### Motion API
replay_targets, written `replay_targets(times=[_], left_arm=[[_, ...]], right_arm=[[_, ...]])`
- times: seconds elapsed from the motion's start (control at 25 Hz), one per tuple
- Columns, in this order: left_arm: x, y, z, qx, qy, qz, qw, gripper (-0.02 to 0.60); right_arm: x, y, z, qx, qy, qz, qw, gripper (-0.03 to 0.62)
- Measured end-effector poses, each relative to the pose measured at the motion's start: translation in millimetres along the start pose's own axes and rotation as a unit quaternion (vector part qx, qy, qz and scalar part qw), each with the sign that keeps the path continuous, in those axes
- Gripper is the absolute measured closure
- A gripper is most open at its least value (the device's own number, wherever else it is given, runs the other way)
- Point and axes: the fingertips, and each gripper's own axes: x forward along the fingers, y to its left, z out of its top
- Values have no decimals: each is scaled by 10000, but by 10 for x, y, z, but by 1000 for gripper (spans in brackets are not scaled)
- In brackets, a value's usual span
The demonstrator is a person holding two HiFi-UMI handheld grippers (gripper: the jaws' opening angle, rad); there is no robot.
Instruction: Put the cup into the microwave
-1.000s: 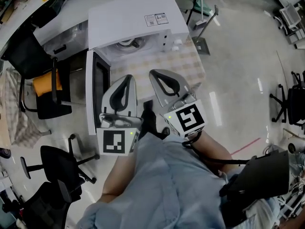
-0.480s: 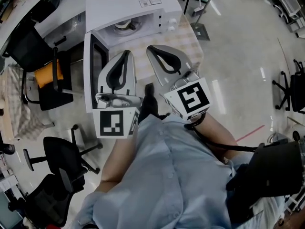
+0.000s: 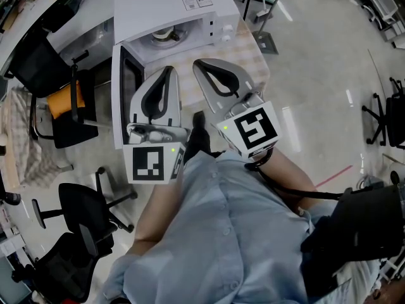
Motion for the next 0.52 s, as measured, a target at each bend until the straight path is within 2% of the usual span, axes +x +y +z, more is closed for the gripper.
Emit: replay_targets(times=[0.52], left_arm=[[24, 32, -28, -12, 19, 1, 10000, 577]], right_arm=[[51, -15, -36, 37, 17, 2, 10000, 592]])
